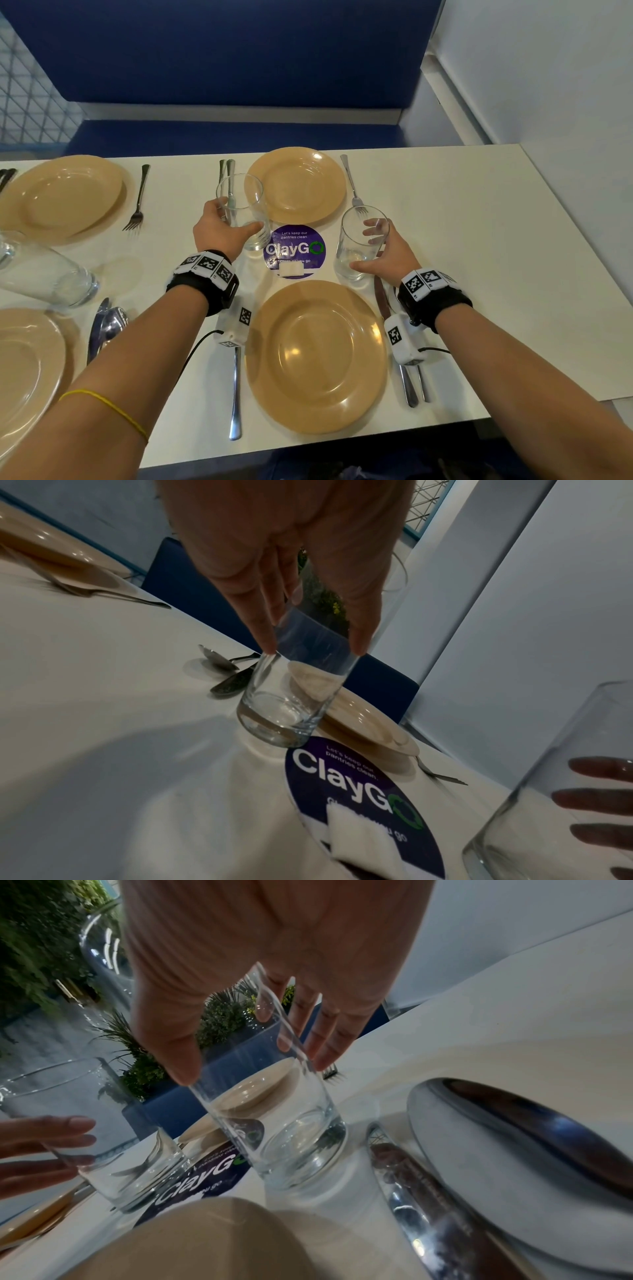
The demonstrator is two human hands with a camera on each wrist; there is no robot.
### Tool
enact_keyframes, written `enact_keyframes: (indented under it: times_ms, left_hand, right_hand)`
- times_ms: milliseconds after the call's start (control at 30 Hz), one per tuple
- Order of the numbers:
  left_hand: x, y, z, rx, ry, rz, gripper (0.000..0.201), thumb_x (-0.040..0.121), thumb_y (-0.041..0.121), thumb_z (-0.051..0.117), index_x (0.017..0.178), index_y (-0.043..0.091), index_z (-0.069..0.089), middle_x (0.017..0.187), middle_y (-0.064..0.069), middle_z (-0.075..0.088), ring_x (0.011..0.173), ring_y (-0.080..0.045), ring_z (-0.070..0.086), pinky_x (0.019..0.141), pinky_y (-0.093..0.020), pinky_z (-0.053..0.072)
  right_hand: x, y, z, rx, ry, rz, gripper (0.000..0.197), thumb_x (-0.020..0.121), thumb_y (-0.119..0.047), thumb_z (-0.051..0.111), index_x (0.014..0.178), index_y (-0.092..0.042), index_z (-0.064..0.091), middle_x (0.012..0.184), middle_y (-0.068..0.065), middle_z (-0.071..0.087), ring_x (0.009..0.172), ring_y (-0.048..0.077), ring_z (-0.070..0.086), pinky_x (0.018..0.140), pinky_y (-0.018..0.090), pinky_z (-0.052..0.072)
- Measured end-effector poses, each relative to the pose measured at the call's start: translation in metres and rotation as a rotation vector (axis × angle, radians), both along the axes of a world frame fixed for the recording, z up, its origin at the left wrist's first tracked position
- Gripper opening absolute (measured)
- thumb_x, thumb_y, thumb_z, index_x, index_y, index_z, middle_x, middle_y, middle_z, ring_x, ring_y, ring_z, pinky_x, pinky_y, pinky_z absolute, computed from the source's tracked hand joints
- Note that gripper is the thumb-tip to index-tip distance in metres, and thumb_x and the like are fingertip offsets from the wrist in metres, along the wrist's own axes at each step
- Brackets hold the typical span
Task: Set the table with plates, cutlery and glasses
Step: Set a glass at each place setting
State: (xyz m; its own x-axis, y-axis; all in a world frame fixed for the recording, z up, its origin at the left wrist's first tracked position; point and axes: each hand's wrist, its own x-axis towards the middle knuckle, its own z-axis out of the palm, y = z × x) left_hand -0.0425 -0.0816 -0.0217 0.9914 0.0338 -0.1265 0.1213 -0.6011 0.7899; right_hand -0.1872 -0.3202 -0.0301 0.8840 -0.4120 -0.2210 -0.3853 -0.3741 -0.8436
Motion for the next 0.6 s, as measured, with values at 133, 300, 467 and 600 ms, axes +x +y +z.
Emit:
enact_keyframes:
  times_ms: [133,300,467,600]
  left_hand:
    - [-0.001,0.0,0.001,0.011,-0.003,-0.009,0.076,0.066,0.034,0.083,0.131,0.017,0.046,0.127,-0.006,0.059,0.113,-0.022,0.058,0.093,-0.025,0.042]
    - [-0.002,0.001,0.003,0.0,0.024,-0.033,0.082,0.067,0.033,0.083,0.136,0.016,0.04,0.133,-0.008,0.056,0.119,-0.023,0.055,0.099,-0.028,0.041]
    - [-0.01,0.004,0.012,0.011,0.075,-0.085,0.096,0.067,0.033,0.083,0.143,0.01,0.03,0.143,-0.008,0.047,0.129,-0.024,0.048,0.106,-0.032,0.038]
    - [-0.021,0.016,0.021,0.03,0.126,-0.146,0.1,0.066,0.029,0.084,0.144,0.007,0.026,0.145,-0.008,0.043,0.132,-0.024,0.043,0.106,-0.031,0.035]
  right_hand:
    - [0.0,0.001,-0.001,0.008,-0.002,-0.003,0.071,0.064,-0.01,0.081,0.123,-0.024,0.044,0.119,-0.001,0.054,0.104,0.014,0.052,0.084,0.027,0.045]
    - [0.0,0.0,-0.001,-0.001,0.009,0.006,0.073,0.064,-0.011,0.082,0.124,-0.024,0.043,0.119,-0.002,0.053,0.106,0.015,0.052,0.085,0.027,0.045]
    - [0.0,-0.003,0.006,-0.038,0.061,0.04,0.087,0.06,-0.016,0.087,0.132,-0.021,0.039,0.122,-0.004,0.049,0.112,0.015,0.05,0.094,0.029,0.043]
    - [-0.003,-0.008,0.018,-0.1,0.096,0.064,0.098,0.057,-0.018,0.089,0.138,-0.021,0.033,0.132,0.0,0.046,0.121,0.018,0.046,0.099,0.032,0.042]
